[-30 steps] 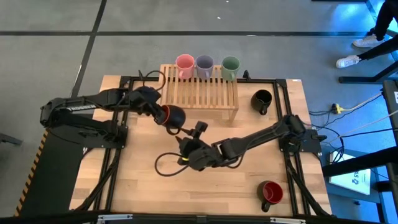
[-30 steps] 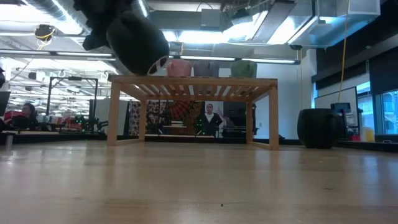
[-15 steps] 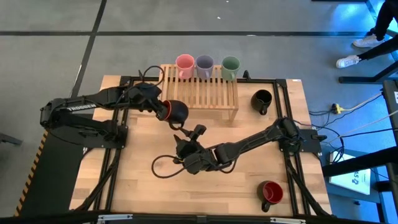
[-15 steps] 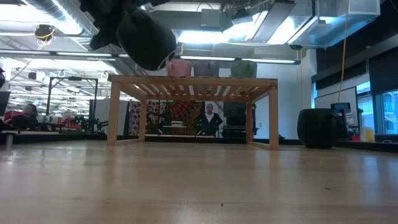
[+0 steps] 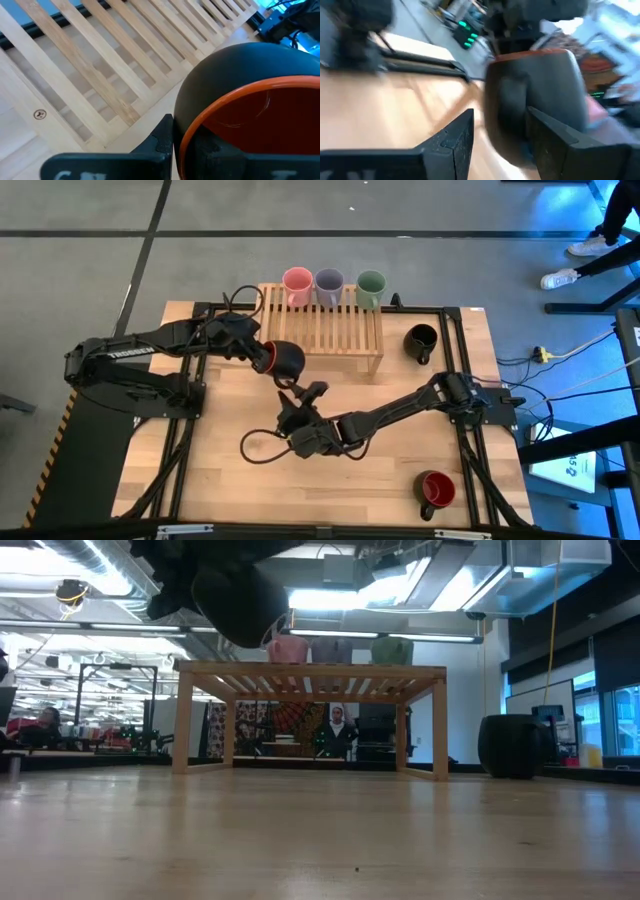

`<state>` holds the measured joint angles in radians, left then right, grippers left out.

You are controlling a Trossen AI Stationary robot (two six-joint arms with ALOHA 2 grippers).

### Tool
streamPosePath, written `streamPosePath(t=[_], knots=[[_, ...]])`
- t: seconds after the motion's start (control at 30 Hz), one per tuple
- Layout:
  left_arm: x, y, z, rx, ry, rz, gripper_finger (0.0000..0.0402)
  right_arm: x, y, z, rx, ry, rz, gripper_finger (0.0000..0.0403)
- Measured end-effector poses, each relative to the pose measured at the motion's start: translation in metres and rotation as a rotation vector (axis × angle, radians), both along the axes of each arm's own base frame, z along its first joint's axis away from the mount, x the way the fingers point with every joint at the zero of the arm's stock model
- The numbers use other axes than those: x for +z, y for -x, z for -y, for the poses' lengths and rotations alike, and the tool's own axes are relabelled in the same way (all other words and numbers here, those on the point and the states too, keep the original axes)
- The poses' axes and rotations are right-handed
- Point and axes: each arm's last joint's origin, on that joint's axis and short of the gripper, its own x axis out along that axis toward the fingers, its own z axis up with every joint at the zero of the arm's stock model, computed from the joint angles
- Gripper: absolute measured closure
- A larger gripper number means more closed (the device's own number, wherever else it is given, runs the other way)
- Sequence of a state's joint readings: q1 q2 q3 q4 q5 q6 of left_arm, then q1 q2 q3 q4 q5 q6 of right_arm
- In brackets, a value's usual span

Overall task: Place coffee mugs
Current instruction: Put the black orange mug on the shelf

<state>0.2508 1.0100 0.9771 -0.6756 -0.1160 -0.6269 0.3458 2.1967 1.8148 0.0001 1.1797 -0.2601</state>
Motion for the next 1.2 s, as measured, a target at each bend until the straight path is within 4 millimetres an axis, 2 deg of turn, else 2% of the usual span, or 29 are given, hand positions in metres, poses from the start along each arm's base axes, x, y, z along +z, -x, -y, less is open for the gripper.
streamPosePath(t=[0.23, 0.4, 0.5, 0.67, 0.77, 1.07, 1.2], knots=[[0.001, -0.001, 0.003, 0.003, 0.019, 0.017, 0.0385, 0.002, -0.004, 0.018, -0.076, 0.051, -0.024, 0.0242], [0.001, -0.002, 0.004, 0.009, 0.030, 0.021, 0.0385, 0.005, -0.005, 0.022, -0.106, 0.069, -0.019, 0.0250], [0.001, -0.001, 0.004, 0.015, 0.027, 0.025, 0.0385, 0.006, -0.006, 0.024, -0.101, 0.079, -0.028, 0.0279], [0.001, -0.001, 0.004, 0.015, 0.032, 0.019, 0.0385, 0.004, -0.007, 0.024, -0.064, 0.089, -0.062, 0.0356], [0.000, -0.001, 0.004, 0.012, 0.028, 0.011, 0.0376, 0.004, -0.008, 0.024, -0.051, 0.080, -0.055, 0.0357], [0.001, -0.001, 0.003, -0.003, -0.008, 0.009, 0.0314, 0.008, -0.008, 0.025, -0.043, 0.054, -0.015, 0.0357], [0.008, 0.007, 0.000, 0.012, -0.032, 0.041, 0.0301, 0.015, -0.003, 0.021, -0.025, 0.008, 0.025, 0.0357]])
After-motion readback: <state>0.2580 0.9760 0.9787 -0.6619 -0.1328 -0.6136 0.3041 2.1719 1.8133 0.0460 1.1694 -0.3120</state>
